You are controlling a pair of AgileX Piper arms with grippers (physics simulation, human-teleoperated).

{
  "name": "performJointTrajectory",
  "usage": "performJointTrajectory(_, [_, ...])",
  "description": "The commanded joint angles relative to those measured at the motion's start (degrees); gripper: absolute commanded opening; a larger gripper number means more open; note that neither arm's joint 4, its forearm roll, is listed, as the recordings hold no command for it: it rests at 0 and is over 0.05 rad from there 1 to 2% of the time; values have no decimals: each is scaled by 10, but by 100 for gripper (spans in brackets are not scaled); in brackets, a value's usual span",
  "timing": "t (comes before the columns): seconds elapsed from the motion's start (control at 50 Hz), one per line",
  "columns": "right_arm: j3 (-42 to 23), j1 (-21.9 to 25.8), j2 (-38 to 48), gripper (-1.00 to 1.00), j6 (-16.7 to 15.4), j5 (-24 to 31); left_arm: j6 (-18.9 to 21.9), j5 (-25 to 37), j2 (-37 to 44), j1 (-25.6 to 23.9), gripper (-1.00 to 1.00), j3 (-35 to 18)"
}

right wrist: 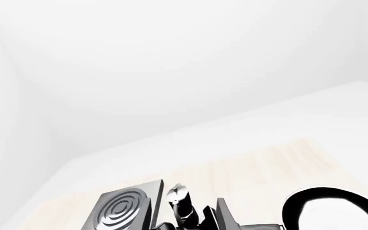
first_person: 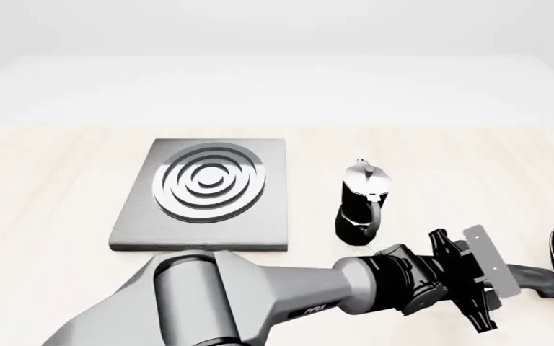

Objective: Put the frying pan on the stove.

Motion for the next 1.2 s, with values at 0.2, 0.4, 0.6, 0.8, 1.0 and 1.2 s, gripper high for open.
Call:
performJointTrajectory(0.2, [5,-8,0,100,-12,0,18,-2,-72,19,-100,27])
performJointTrajectory(0.4, [4,-7,0,100,-17,0,5,-20,-131,29,-100,60])
performJointTrajectory(0.6, [4,-7,0,100,-24,0,12,-13,-152,42,-100,61])
performJointTrajectory(0.8, [2,-6,0,100,-31,0,15,-2,-171,65,-100,51])
performJointTrajectory(1.0, [0,-6,0,100,-37,0,12,-5,-206,83,-100,67])
performJointTrajectory(1.2, [-4,-5,0,100,-45,0,9,-18,-256,103,-100,117])
